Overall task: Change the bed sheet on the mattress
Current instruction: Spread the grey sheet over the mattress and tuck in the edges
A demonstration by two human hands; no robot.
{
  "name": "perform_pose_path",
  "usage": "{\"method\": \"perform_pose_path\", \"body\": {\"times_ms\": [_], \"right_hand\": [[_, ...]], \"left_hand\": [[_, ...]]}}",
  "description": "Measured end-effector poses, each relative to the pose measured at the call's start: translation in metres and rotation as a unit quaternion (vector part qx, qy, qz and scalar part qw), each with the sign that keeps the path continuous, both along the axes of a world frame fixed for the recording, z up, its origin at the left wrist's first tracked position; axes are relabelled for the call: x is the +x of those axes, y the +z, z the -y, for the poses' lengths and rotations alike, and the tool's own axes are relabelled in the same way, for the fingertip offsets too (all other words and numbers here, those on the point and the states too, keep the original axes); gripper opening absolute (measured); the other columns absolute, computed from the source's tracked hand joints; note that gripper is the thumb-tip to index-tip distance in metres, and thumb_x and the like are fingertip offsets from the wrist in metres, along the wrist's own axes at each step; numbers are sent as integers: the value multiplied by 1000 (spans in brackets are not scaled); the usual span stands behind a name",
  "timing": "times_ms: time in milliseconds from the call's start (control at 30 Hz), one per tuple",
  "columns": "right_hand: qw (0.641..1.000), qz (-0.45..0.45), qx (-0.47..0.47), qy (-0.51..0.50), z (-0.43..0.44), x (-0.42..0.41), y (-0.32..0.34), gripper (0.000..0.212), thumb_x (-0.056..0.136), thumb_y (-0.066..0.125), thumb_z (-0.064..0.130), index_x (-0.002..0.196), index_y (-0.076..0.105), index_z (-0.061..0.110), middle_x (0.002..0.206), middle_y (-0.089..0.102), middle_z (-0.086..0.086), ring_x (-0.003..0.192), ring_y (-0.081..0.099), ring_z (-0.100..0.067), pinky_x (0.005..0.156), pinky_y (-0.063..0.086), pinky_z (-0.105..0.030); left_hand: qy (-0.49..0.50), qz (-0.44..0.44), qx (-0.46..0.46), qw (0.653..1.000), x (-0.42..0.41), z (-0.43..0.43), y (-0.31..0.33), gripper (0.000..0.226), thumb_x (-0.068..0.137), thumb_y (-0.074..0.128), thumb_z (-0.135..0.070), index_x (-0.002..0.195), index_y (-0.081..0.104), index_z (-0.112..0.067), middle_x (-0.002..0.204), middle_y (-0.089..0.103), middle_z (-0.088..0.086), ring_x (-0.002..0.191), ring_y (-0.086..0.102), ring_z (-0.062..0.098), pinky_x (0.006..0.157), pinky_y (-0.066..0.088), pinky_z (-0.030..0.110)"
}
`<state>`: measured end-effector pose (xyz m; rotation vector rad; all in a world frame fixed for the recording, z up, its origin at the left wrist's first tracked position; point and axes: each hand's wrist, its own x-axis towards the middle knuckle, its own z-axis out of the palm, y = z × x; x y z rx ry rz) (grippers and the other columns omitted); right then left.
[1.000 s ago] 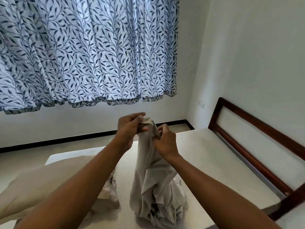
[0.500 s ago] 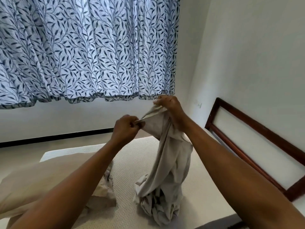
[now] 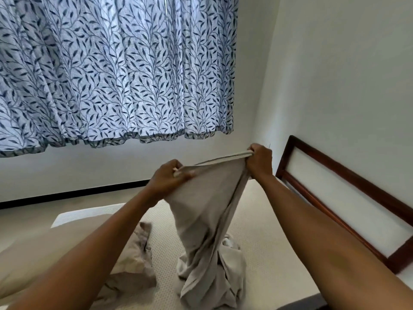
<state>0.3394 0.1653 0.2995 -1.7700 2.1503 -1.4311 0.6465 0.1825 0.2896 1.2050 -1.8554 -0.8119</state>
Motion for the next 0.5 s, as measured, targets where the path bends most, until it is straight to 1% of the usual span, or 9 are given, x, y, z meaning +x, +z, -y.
{"method": "perform_pose_path", "body": {"times_ms": [67, 100, 167, 233, 300, 367, 400, 433, 500], "right_hand": [[998, 10, -53, -10, 13, -1, 31, 23, 73, 54, -7, 69, 59, 15, 68, 62, -4, 66, 56, -19, 53, 27, -19], [996, 9, -83, -13, 20, 1, 47, 20, 73, 52, -6, 70, 62, 12, 69, 64, -5, 66, 55, -17, 54, 29, -19], [989, 25, -142, -20, 30, 5, 78, 22, 72, 47, -5, 73, 66, 7, 70, 65, -4, 66, 58, -16, 56, 34, -19], [978, 69, -194, -29, 33, 7, 96, 29, 72, 42, -6, 72, 69, 4, 70, 68, -4, 66, 61, -17, 54, 35, -9], [977, 97, -187, -14, 30, 7, 100, 32, 74, 41, -6, 71, 71, 6, 73, 71, -6, 71, 67, -20, 59, 39, -6], [990, 36, -123, 56, 23, 5, 89, 27, 75, 48, 3, 74, 73, 12, 81, 75, -8, 81, 70, -24, 69, 44, -16], [993, -20, -53, 103, 17, 5, 81, 27, 74, 49, 11, 80, 75, 12, 88, 76, -10, 89, 70, -26, 75, 45, -20], [984, -96, 53, 142, 12, 4, 65, 33, 74, 47, 18, 88, 76, 10, 98, 76, -13, 98, 68, -27, 82, 44, -23], [908, -223, 284, 211, -5, 7, 26, 35, 80, 45, 22, 96, 73, 8, 105, 72, -14, 106, 63, -29, 90, 45, -30]], "left_hand": [[-43, 121, -13, 992, 3, -1, -18, 35, 77, 74, -55, 85, 64, -23, 72, 64, -9, 64, 54, 0, 58, 41, 30], [-57, 154, -10, 986, 3, -2, -27, 29, 74, 69, -53, 83, 66, -26, 71, 66, -9, 63, 56, -2, 59, 44, 30], [-62, 189, 15, 980, 1, -3, -41, 29, 75, 63, -47, 79, 70, -19, 66, 65, -5, 60, 57, 4, 60, 48, 34], [-65, 232, 27, 970, 0, 1, -52, 37, 81, 62, -43, 74, 67, -8, 62, 58, 1, 58, 53, 13, 57, 45, 33], [-41, 243, 21, 969, 3, 3, -54, 38, 82, 58, -37, 67, 63, -3, 61, 53, 5, 58, 49, 17, 57, 41, 34], [40, 128, 10, 991, 12, 8, -45, 29, 71, 50, -28, 58, 56, -3, 58, 50, 3, 58, 45, 15, 55, 36, 34], [97, 52, 3, 994, 18, 11, -33, 24, 67, 48, -25, 55, 53, -5, 57, 46, 1, 58, 43, 12, 55, 32, 33], [150, -13, -14, 988, 23, 14, -17, 22, 70, 50, -23, 53, 50, -8, 57, 43, 0, 59, 41, 12, 56, 30, 32], [222, -123, -38, 967, 30, 22, 16, 33, 86, 56, -16, 54, 49, -11, 58, 44, 4, 60, 39, 13, 59, 29, 34]]}}
